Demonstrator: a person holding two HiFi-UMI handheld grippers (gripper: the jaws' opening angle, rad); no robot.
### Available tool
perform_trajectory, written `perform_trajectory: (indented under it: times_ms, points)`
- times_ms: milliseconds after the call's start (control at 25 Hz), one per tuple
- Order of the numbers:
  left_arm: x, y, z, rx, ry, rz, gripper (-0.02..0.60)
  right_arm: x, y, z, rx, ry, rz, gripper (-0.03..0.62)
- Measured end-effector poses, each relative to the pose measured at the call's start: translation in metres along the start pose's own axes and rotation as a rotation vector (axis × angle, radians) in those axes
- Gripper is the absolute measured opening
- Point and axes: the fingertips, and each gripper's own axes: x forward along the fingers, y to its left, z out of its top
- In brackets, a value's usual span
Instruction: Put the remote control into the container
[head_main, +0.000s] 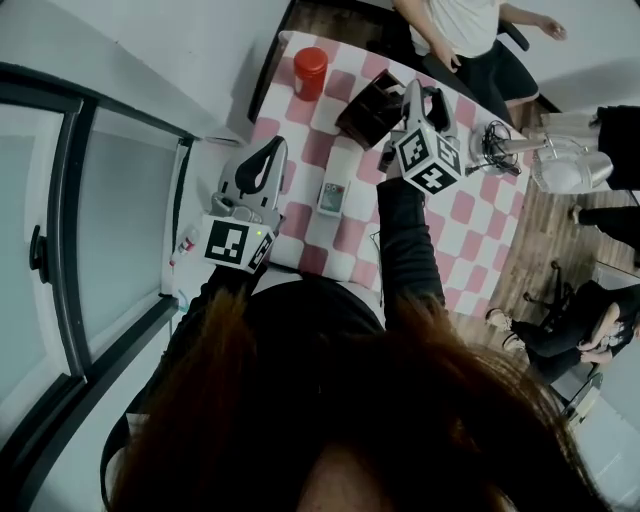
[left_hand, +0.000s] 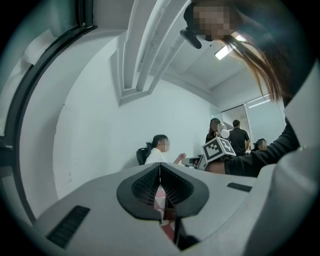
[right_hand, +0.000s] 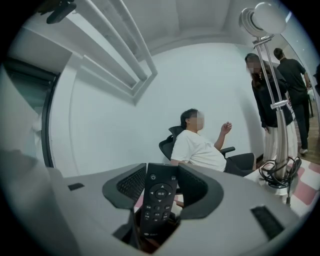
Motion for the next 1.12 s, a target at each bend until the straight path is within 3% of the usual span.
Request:
perform_trajectory:
  times_ms: [400, 720, 1120]
  points:
    - [0.003, 0.000, -0.002, -0.007, -0.001, -0.005, 0.009, -0.021, -0.010, -0.017, -0.031, 0.020, -0.059, 0.207]
    - [0.005, 0.000, -0.002, -0.005, -0.003, -0.009, 0.009, -0.019, -0.002, -0.028, -0.005, 0.060, -0.042, 0.206]
    - [0.004, 0.003, -0.002, -0.003, 0.000, -0.009, 0.009, -0.026, -0.024, -0.047, 0.057, 0.122, -0.080, 0.207]
